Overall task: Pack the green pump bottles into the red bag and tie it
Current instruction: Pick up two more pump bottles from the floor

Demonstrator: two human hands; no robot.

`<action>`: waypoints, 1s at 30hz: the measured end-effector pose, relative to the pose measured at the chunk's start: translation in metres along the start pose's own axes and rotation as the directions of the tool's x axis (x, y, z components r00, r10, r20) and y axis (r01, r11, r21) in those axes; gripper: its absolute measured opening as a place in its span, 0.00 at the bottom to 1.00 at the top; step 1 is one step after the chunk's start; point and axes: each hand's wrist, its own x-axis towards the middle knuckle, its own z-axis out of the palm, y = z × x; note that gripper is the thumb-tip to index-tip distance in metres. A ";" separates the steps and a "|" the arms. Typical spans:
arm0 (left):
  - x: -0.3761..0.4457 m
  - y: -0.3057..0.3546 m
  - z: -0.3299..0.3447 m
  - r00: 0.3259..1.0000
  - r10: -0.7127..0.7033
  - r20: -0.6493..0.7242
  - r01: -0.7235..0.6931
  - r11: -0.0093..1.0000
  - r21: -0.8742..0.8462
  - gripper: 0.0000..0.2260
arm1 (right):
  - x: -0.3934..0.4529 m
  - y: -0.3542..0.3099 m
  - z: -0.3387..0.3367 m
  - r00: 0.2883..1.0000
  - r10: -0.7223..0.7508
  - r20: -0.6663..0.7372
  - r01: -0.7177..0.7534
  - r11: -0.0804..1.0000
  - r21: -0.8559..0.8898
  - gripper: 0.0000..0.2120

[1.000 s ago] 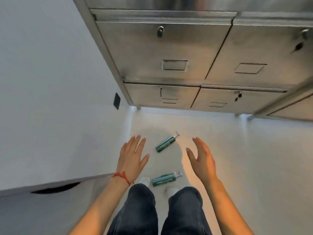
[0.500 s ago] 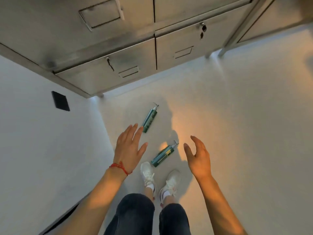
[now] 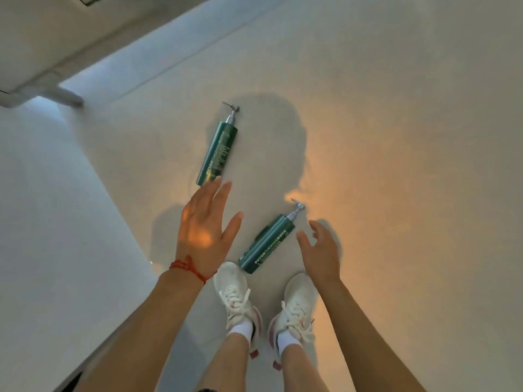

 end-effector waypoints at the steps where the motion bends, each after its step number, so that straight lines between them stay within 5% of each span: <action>1: 0.004 -0.013 0.020 1.000 0.000 0.009 0.000 1.000 0.004 0.23 | 0.019 0.015 0.014 0.999 0.044 0.003 -0.044 0.999 0.007 0.23; 8: 0.017 -0.091 0.119 0.996 -0.015 0.086 0.007 0.996 0.092 0.22 | 0.111 0.084 0.095 0.946 0.325 0.004 -0.322 0.935 0.149 0.32; 15: 0.011 -0.112 0.144 0.992 -0.061 0.113 0.050 0.994 0.095 0.22 | 0.130 0.089 0.135 0.935 0.347 -0.071 -0.303 0.888 0.346 0.17; 21: 0.006 -0.082 0.107 0.993 -0.096 0.064 0.091 0.993 0.077 0.22 | 0.093 0.057 0.091 0.994 0.107 -0.007 -0.095 0.911 0.402 0.13; 30: 0.031 -0.015 0.013 0.991 -0.129 -0.043 0.129 0.992 -0.008 0.21 | 0.031 -0.060 -0.035 0.987 -0.159 0.018 0.137 0.896 0.422 0.10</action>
